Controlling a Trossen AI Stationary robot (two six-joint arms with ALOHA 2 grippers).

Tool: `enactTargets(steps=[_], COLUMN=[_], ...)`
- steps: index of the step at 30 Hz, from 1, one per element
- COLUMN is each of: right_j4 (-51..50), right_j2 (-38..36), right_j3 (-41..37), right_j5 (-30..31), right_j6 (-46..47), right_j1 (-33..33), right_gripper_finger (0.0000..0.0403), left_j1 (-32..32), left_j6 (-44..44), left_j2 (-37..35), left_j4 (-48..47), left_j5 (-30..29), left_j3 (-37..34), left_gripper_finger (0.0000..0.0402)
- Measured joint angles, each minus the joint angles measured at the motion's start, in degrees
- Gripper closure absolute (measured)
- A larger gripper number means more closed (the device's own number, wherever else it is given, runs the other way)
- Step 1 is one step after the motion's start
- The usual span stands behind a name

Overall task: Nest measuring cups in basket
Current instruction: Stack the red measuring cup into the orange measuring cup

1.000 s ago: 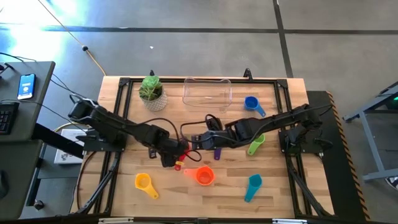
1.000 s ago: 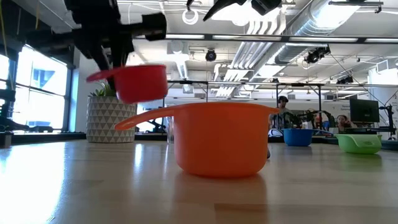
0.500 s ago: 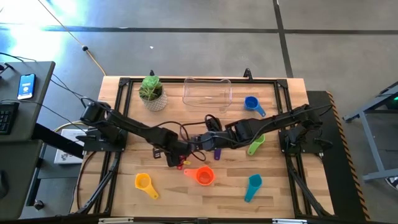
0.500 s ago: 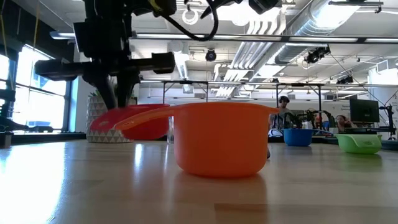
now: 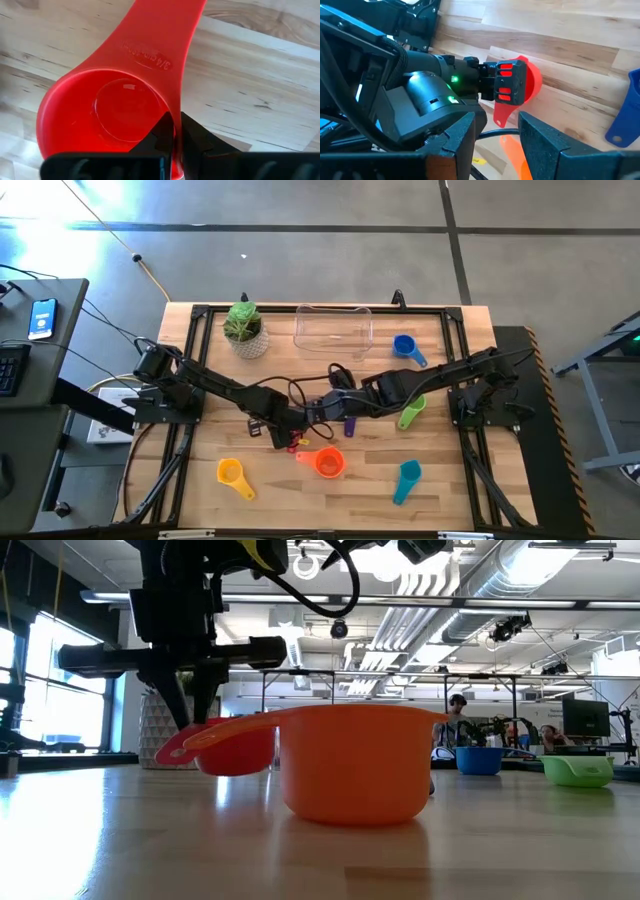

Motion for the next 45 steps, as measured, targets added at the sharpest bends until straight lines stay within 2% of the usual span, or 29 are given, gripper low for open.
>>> enactTargets(steps=[12, 18, 30, 38, 45], right_j4=[0.0, 0.0, -0.5, -0.5, 0.1], right_j2=[0.0, -0.1, -0.1, -0.1, -0.1], right_j3=[0.0, 0.0, 0.0, 0.0, 0.0], right_j5=[-0.6, -0.4, -1.1, -7.9, -16.3], right_j6=[-0.9, -1.3, -6.7, -18.4, -39.7], right_j1=[0.0, -0.1, -3.9, -9.4, -14.7], right_gripper_finger=[0.0261, 0.0261, 0.0261, 0.0261, 0.0261], left_j1=[-0.1, -0.8, -0.8, -0.8, -0.7], left_j6=[-0.4, -4.5, -15.4, -26.2, -41.0], left_j2=[-0.1, -0.5, -7.0, -16.4, -24.7], left_j4=[0.2, -1.0, -6.7, -11.2, -12.1], left_j5=[0.5, -3.7, -1.5, -1.5, -1.6], left_j3=[0.0, 0.0, 0.0, 0.0, 0.0], left_gripper_finger=[0.0335, 0.0319, 0.0311, 0.0311, 0.0311])
